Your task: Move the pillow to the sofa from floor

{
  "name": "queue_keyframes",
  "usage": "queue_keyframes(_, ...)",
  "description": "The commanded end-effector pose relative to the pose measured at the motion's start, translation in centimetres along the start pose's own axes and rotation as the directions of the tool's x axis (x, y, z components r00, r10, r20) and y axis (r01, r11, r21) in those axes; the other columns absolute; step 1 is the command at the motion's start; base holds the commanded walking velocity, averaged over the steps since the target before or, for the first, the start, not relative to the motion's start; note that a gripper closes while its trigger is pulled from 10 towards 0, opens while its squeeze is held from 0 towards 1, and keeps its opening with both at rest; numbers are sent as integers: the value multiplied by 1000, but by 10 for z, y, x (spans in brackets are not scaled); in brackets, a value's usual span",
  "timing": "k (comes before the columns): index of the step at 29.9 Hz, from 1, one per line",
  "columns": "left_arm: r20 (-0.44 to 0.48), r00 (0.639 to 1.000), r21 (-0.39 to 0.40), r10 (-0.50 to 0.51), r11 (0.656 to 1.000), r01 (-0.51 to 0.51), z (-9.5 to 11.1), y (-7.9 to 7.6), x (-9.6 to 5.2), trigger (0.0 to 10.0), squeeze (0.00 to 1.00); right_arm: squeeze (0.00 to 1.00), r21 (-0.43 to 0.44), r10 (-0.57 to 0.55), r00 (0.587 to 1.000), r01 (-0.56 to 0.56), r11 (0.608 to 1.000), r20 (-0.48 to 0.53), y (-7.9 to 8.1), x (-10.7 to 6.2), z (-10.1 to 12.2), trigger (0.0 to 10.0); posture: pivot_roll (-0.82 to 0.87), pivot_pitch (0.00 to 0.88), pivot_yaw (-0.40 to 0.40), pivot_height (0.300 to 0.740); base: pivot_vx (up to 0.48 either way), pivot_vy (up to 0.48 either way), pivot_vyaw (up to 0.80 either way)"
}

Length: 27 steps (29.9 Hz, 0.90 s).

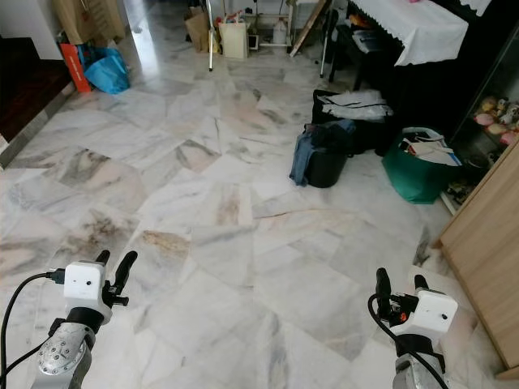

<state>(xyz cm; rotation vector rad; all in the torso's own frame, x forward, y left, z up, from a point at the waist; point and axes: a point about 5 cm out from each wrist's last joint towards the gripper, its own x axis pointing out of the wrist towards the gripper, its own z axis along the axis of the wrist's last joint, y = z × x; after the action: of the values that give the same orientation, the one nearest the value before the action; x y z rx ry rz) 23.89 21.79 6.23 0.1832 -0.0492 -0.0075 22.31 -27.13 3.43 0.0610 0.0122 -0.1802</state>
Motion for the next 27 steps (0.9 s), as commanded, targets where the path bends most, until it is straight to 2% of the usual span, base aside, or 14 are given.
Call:
queue_keyframes(1,5,1000,-15,14,1000,-14,5,0,-2,10000,0,0,-13,30,998,-30,999,50,6,3,16,10000,27,0,-37,740,0,0,0)
queue_keyframes(6,-17,1000,-13,-10,1000,10,4,-4,-11,10000,0,0,-11,77,991,-77,997,108,20,-13,30,10000,13,0,-41,740,0,0,0)
queue_keyframes(9,-21,1000,-26,-8,1000,7,8,-3,-16,10000,0,0,6,86,990,-87,996,111,32,-37,37,10000,-6,0,-36,740,0,0,0)
queue_keyframes(12,-2,1000,-32,-15,999,15,19,-3,-10,10000,0,0,15,73,996,-74,997,57,41,-57,34,10000,-17,0,-22,740,0,0,0)
queue_keyframes(17,10,999,-46,-33,998,33,26,-5,-5,10000,0,0,29,4,1000,-5,1000,22,38,-71,26,10000,-6,0,-5,740,0,0,0)
queue_keyframes(20,-29,998,-34,-59,998,58,20,-5,-5,10000,0,0,-11,4,998,-4,1000,-66,34,-84,11,10000,-16,0,19,740,0,0,0)
queue_keyframes(23,-45,997,-25,-69,997,68,19,0,-1,10000,0,0,-45,-26,992,21,999,-124,21,-87,-2,10000,-10,0,36,740,0,0,0)
queue_keyframes(27,-65,995,-20,-69,997,68,16,5,1,10000,0,0,-84,-23,988,11,996,-155,10,-83,-10,10000,-9,0,45,740,0,0,0)
